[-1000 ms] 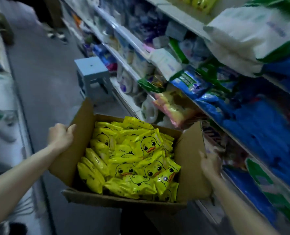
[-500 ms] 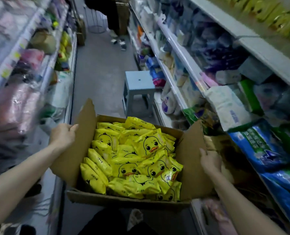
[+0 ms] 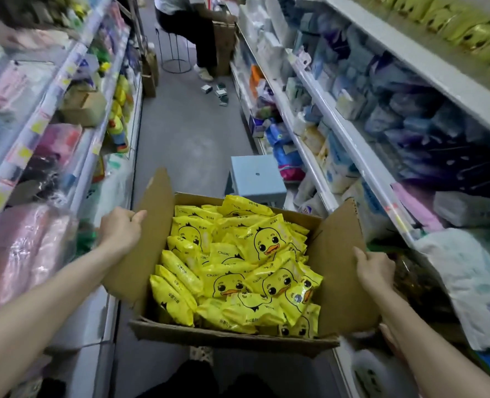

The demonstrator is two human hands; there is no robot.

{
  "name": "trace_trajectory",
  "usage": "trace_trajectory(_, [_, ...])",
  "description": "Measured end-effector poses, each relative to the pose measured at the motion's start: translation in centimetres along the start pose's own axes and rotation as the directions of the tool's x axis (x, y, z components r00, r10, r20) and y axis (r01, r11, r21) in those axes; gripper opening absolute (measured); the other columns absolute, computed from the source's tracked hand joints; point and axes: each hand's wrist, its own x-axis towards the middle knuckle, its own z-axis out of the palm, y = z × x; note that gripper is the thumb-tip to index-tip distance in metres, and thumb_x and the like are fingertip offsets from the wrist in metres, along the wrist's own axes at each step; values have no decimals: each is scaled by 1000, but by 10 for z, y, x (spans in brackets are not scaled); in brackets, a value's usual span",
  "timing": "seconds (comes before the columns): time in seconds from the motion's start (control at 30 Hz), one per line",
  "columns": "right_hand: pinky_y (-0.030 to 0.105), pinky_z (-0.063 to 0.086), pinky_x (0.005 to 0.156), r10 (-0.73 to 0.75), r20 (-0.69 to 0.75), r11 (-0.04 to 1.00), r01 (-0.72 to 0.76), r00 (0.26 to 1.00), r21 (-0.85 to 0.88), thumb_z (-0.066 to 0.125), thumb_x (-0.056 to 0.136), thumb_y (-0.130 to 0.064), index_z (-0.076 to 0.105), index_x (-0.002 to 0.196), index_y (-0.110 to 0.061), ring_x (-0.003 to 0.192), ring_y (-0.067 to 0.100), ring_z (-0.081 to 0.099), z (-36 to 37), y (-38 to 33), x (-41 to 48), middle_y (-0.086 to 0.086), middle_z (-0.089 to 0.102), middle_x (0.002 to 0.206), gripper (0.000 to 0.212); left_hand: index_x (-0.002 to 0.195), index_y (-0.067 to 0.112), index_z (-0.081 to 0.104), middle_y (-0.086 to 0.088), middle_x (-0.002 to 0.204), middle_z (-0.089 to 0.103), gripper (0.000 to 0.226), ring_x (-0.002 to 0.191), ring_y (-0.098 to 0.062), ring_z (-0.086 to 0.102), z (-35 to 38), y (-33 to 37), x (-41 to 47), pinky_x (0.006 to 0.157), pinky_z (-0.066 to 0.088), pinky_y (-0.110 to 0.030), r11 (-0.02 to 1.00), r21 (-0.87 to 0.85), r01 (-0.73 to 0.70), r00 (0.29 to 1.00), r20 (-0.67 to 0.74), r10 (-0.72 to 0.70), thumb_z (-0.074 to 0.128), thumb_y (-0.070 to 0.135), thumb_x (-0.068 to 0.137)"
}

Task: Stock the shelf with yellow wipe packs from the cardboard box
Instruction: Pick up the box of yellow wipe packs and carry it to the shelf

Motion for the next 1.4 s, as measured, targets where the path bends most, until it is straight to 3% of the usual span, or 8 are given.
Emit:
trace_trajectory(0.4, [36, 43, 77, 64, -12, 997, -63, 998, 50, 51, 96, -23, 61, 76, 1, 87, 34, 60, 44, -107, 127, 17, 59, 81, 33, 59, 0, 48, -12, 59, 47, 46, 65, -27, 47, 19, 77, 182, 63, 34, -32, 998, -8, -59, 998, 19, 59, 50, 25, 97])
trace_trajectory(0.53, [40, 47, 74, 118, -27, 991, -116, 993, 68, 51, 96, -26, 55, 66, -3, 73, 28, 56, 53, -134, 180, 22, 60, 87, 38, 51, 5, 43, -11, 55, 46, 50, 59, -26, 45, 35, 106, 232, 59, 30, -32, 997, -10, -72, 997, 15, 72, 49, 25, 97])
trace_trajectory(0.63, [32, 41, 68, 151, -14, 987, -150, 988, 63, 50, 97, -25, 59, 73, 4, 61, 21, 49, 52, -153, 209, 12, 53, 72, 38, 52, 8, 47, -17, 64, 56, 49, 67, -30, 51, 45, 122, 268, 64, 34, -32, 997, -12, -77, 996, 33, 77, 50, 29, 97])
trace_trajectory(0.73, [31, 41, 69, 167, -16, 984, -165, 986, 66, 51, 96, -25, 66, 91, 10, 72, 28, 54, 56, -164, 235, 18, 60, 79, 39, 52, 9, 49, -17, 65, 57, 50, 69, -30, 52, 55, 140, 301, 67, 37, -33, 996, -8, -93, 995, 36, 94, 50, 32, 97])
trace_trajectory(0.97, [34, 45, 70, 263, -65, 963, -258, 963, 73, 50, 97, -26, 65, 84, 5, 78, 29, 56, 72, -195, 278, 19, 60, 85, 37, 48, 7, 40, -6, 48, 41, 54, 53, -26, 42, 76, 192, 380, 58, 29, -33, 980, -5, -198, 975, 105, 197, 51, 26, 97])
trace_trajectory(1.1, [36, 43, 76, 353, -115, 934, -343, 929, 98, 51, 96, -26, 66, 88, 8, 92, 34, 58, 89, -213, 291, 21, 62, 91, 39, 47, 6, 38, -7, 47, 40, 54, 52, -27, 43, 95, 214, 442, 57, 30, -33, 964, -26, -265, 947, 181, 266, 51, 24, 97])
trace_trajectory(1.23, [36, 45, 71, 488, -175, 870, -462, 855, 170, 52, 96, -25, 66, 79, 6, 78, 32, 58, 113, -228, 290, 20, 63, 82, 38, 52, -2, 50, -17, 51, 50, 51, 57, -30, 47, 113, 242, 504, 58, 34, -35, 933, -28, -359, 894, 278, 353, 51, 23, 96])
trace_trajectory(1.4, [33, 39, 68, 610, -226, 789, -558, 759, 256, 50, 97, -24, 60, 73, 0, 76, 29, 54, 139, -244, 277, 15, 57, 76, 35, 47, 6, 40, -8, 44, 40, 53, 56, -31, 43, 129, 288, 559, 58, 30, -35, 853, -28, -521, 792, 356, 495, 51, 21, 97])
